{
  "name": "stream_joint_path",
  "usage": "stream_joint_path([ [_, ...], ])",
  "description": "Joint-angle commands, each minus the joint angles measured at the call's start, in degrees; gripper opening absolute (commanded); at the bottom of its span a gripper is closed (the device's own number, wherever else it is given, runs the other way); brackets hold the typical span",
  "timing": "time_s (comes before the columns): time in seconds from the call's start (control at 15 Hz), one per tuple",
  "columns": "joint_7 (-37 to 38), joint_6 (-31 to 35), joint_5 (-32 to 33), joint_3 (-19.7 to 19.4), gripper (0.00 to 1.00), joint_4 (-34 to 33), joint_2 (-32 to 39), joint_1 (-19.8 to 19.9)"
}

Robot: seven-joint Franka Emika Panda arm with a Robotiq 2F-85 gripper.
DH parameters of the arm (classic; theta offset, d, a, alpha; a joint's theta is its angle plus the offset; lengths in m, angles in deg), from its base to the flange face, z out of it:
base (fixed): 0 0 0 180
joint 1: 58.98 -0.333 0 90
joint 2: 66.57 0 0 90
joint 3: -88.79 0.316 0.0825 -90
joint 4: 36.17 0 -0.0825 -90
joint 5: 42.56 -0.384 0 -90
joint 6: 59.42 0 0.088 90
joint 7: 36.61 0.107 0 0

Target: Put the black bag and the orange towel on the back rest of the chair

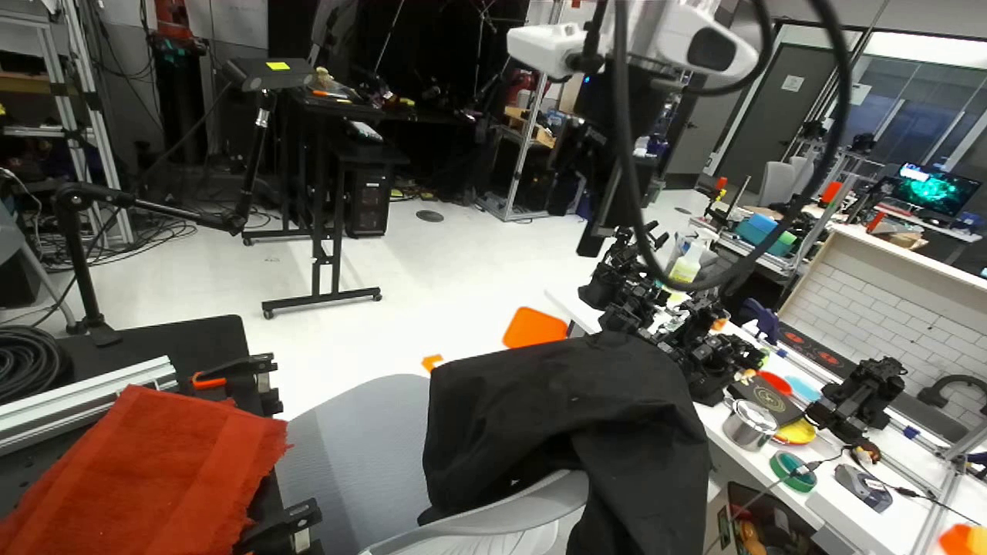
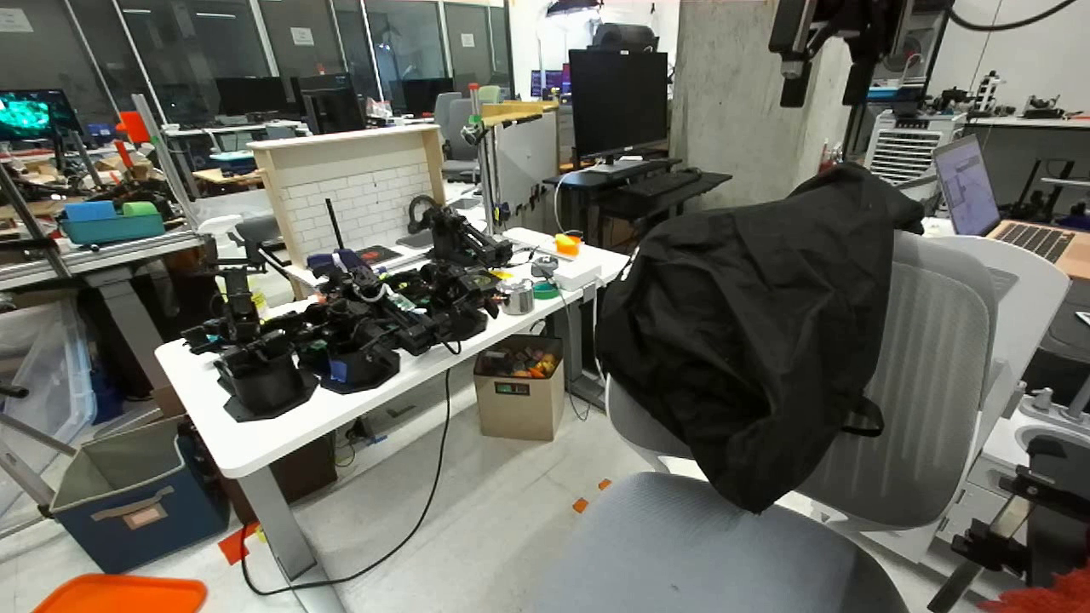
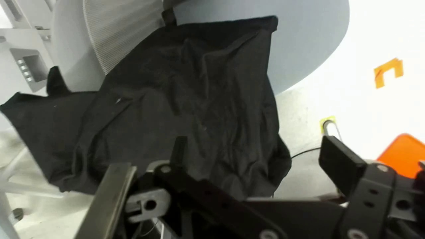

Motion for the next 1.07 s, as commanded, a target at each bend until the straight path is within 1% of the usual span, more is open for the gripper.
stream_joint_path([
  [0.0,-5.5,1.5,-4.3,1.6,1.00,9.9,-4.7,-0.2],
  [0.2,-5.9,2.3,-4.1,2.7,1.00,16.9,-7.3,-1.9],
  [0.33,-4.8,3.3,-3.2,3.6,1.00,21.5,-9.3,-3.2],
  [0.53,-4.8,6.1,-2.4,4.7,1.00,28.7,-12.7,-4.8],
  [0.67,-5.2,9.1,-1.5,5.4,1.00,34.5,-15.1,-5.8],
  [1.0,-3.3,18.6,3.1,7.9,1.00,52.6,-23.5,-7.9],
])
